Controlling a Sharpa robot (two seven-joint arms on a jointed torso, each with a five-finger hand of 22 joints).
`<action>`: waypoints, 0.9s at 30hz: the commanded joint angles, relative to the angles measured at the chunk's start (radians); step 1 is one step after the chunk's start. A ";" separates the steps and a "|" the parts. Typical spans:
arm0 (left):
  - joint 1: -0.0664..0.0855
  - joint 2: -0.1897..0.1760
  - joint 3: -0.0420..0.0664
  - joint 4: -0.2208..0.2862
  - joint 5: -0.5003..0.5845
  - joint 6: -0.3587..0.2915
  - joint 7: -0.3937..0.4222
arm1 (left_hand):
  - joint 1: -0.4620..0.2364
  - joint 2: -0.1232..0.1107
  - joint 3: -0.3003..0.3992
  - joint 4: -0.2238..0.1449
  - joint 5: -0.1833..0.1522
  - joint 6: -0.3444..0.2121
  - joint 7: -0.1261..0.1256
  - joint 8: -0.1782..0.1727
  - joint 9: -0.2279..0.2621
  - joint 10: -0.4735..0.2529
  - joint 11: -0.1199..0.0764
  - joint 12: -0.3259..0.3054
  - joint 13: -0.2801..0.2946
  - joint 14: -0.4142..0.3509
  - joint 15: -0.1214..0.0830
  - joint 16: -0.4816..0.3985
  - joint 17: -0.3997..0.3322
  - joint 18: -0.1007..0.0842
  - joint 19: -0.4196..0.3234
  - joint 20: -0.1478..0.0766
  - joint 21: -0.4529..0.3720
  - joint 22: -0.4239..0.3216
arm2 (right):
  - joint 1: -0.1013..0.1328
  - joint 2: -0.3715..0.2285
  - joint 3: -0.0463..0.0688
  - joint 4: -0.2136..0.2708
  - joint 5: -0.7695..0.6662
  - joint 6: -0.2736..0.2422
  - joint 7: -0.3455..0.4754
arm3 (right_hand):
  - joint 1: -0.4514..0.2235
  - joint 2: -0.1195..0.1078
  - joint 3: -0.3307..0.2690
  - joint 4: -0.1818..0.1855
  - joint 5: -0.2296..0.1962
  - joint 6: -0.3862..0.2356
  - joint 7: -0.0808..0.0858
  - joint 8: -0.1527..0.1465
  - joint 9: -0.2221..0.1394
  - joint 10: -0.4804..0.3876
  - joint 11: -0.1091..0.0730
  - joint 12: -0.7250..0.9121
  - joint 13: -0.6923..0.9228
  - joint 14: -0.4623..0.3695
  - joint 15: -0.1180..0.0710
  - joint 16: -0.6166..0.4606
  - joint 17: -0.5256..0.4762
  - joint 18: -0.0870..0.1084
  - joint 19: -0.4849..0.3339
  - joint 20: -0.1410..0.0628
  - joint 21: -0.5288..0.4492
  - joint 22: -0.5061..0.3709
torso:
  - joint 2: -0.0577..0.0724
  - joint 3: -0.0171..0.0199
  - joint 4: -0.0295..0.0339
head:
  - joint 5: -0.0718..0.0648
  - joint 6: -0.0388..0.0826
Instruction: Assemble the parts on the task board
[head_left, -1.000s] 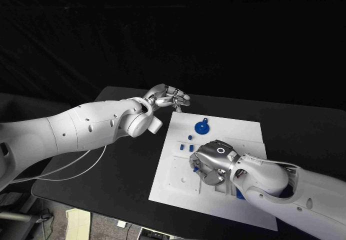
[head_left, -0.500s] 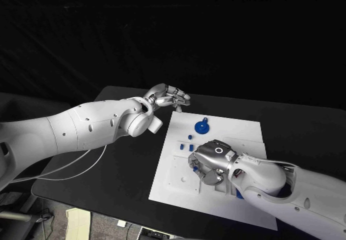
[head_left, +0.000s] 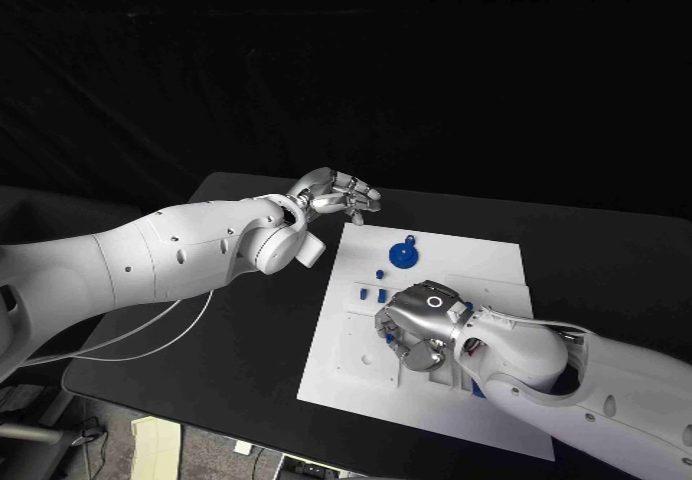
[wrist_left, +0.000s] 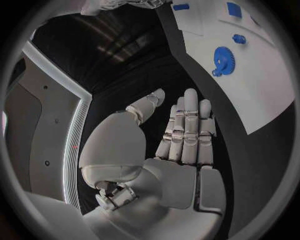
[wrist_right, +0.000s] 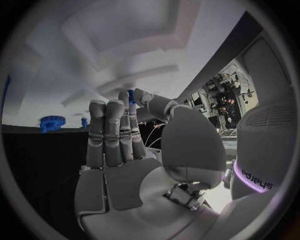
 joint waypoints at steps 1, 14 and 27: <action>0.001 0.001 0.001 0.003 0.006 0.014 0.002 | -0.004 0.005 -0.006 0.000 0.005 -0.008 -0.002 0.003 -0.001 -0.008 0.000 -0.003 -0.001 0.007 -0.002 -0.006 0.002 0.021 0.006 0.002 -0.004 0.001 | -0.004 -0.001 -0.006 -0.007 0.010 0.047 -0.001 | -0.009 0.009 -0.009 -0.004 0.017 0.005 0.002 -0.002 0.002 -0.007 0.002 -0.006 0.002 -0.007 -0.002 0.002 -0.003 0.039 -0.008 -0.003 0.009 0.023 | 0.000 0.0000 -0.0003 | 0.000 -0.001; 0.001 -0.001 0.001 0.003 0.006 0.019 -0.001 | -0.005 0.005 -0.007 0.001 0.004 -0.012 0.000 0.002 -0.002 -0.010 0.001 -0.003 -0.002 0.007 -0.001 -0.008 0.004 0.021 0.006 0.002 -0.006 0.002 | -0.004 -0.015 -0.006 -0.011 0.065 -0.023 0.019 | -0.095 -0.028 -0.170 -0.024 0.016 -0.115 0.055 -0.078 -0.031 -0.132 0.047 -0.072 -0.035 -0.029 0.040 0.011 -0.021 0.039 -0.037 0.005 0.019 0.020 | 0.000 0.0002 -0.0005 | 0.000 0.001; 0.001 -0.004 0.001 0.002 0.006 0.022 -0.001 | -0.005 0.005 -0.007 0.001 0.003 -0.014 0.001 0.001 -0.003 -0.010 0.001 -0.003 -0.003 0.007 -0.001 -0.010 0.007 0.021 0.006 0.002 -0.007 0.002 | -0.001 -0.061 -0.005 0.035 0.071 -0.109 0.009 | -0.080 -0.040 -0.189 -0.025 0.010 -0.129 0.063 -0.088 -0.045 -0.174 0.059 -0.068 -0.063 -0.030 0.051 0.023 -0.026 0.039 -0.036 0.004 0.019 0.018 | 0.000 0.0005 -0.0004 | -0.006 0.010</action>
